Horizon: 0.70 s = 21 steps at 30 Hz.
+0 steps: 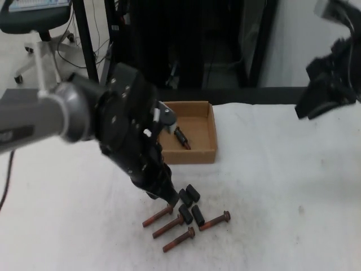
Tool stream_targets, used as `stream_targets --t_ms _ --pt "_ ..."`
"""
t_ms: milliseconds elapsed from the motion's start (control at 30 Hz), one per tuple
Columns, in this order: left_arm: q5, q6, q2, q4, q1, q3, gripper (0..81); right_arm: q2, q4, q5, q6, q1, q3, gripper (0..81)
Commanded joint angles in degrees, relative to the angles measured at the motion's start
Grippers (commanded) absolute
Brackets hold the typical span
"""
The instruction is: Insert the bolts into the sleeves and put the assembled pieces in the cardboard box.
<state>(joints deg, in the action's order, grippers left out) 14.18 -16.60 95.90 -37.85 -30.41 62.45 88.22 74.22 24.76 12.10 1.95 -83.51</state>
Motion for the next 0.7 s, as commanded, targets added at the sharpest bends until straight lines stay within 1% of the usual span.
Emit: stream_targets --t_ms 0,100,267,367,467,600,667 --pt "-5.51 -6.50 1.43 -6.86 -0.82 4.57 32.1 -1.47 -0.21 1.13 2.07 -0.53 4.67 30.0" --pt "-5.51 -7.44 2.41 -11.72 -1.06 7.58 32.1 -2.12 -1.77 3.03 2.07 -0.53 8.83 30.0" --pt "-5.51 -7.94 3.04 -14.75 -1.19 8.43 32.1 -3.32 -4.53 9.61 2.07 -0.53 15.76 30.0" --pt "-5.96 -11.35 4.18 -17.21 -1.19 8.43 32.1 -3.86 -4.66 10.04 2.07 -0.53 18.28 30.0" --pt "-8.26 -13.56 5.59 -18.04 -1.19 8.43 32.1 -4.50 -4.84 10.04 2.07 -0.53 19.80 30.0" --pt "-8.34 -16.25 7.51 -16.66 -1.30 8.43 32.1 -5.74 -4.87 10.04 2.07 -0.53 20.21 30.0" --pt "-8.34 -19.21 8.27 -16.43 -1.27 8.43 32.1 -6.42 -4.87 10.04 2.07 -0.53 20.21 30.0"
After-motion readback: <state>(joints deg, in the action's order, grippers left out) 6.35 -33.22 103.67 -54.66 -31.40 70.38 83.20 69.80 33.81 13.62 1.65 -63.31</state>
